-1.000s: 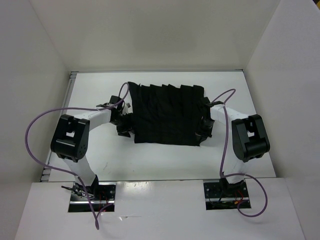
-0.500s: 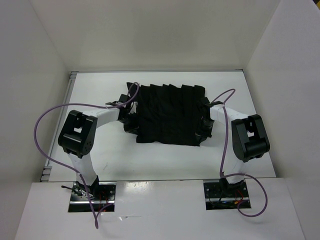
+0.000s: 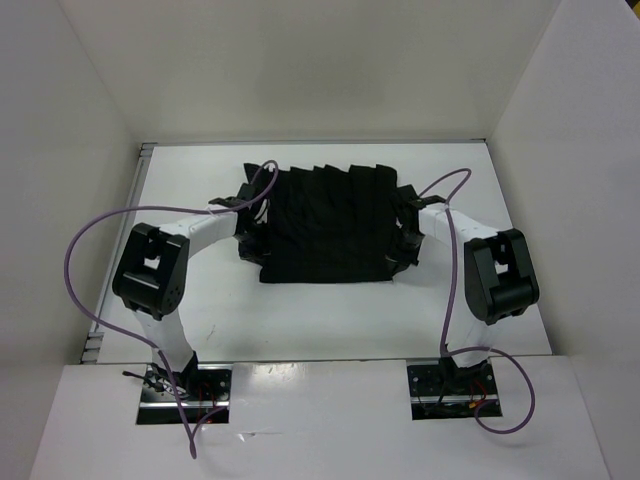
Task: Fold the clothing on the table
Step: Fold the skirt
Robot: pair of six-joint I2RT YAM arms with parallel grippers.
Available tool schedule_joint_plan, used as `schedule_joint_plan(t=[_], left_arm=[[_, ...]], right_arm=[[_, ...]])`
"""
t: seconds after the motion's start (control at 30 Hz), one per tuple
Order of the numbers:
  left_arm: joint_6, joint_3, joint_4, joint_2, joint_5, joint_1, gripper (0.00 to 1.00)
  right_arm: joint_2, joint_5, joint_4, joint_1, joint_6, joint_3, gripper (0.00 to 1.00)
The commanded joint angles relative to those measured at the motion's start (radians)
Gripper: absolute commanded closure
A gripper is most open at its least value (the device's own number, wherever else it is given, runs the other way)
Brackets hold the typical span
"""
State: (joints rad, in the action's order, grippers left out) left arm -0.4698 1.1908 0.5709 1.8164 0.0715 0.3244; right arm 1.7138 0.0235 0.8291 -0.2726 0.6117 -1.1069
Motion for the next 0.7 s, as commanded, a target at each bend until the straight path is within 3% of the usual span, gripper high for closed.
schedule_joint_plan(t=[0.0, 0.17, 0.27, 0.3, 0.33, 0.37, 0.4, 0.43, 0.47, 0.5, 0.57, 0.67], left_arm=[[0.068, -0.042, 0.063, -0.003, -0.101, -0.033, 1.00], [0.079, 0.001, 0.024, -0.003, 0.074, -0.033, 1.00], [0.129, 0.253, 0.093, 0.059, 0.102, -0.064, 1.00], [0.143, 0.345, 0.115, 0.099, 0.102, -0.064, 1.00], [0.152, 0.544, 0.157, 0.119, 0.102, -0.093, 1.00], [0.164, 0.647, 0.174, 0.135, 0.102, -0.105, 1.00], [0.165, 0.747, 0.191, 0.162, 0.102, -0.117, 1.00], [0.165, 0.930, 0.216, 0.162, 0.111, -0.130, 1.00], [0.155, 1.010, 0.216, 0.162, 0.111, -0.154, 1.00], [0.143, 1.068, 0.225, 0.162, 0.102, -0.154, 1.00], [0.143, 1.122, 0.184, 0.112, 0.026, -0.163, 1.00], [0.155, 1.011, 0.067, -0.041, 0.026, -0.176, 1.00]], right_arm=[[0.001, -0.122, 0.055, 0.026, -0.026, -0.024, 1.00], [0.015, -0.017, 0.045, 0.026, -0.072, -0.111, 1.00], [0.076, -0.045, 0.099, 0.035, -0.098, -0.353, 1.00], [0.095, -0.063, 0.132, 0.047, -0.113, -0.530, 1.00], [0.130, -0.082, 0.146, 0.047, -0.136, -0.626, 1.00], [0.148, -0.098, 0.159, 0.059, -0.145, -0.724, 1.00], [0.165, -0.144, 0.172, 0.073, -0.145, -0.931, 1.00], [0.187, -0.164, 0.217, 0.073, -0.164, -1.040, 1.00], [0.238, -0.183, 0.244, 0.084, -0.177, -1.262, 1.00], [0.263, -0.230, 0.274, 0.084, -0.178, -1.379, 1.00], [0.311, -0.275, 0.338, 0.084, -0.178, -1.607, 1.00], [0.270, -0.252, 0.309, 0.095, -0.187, -1.587, 1.00]])
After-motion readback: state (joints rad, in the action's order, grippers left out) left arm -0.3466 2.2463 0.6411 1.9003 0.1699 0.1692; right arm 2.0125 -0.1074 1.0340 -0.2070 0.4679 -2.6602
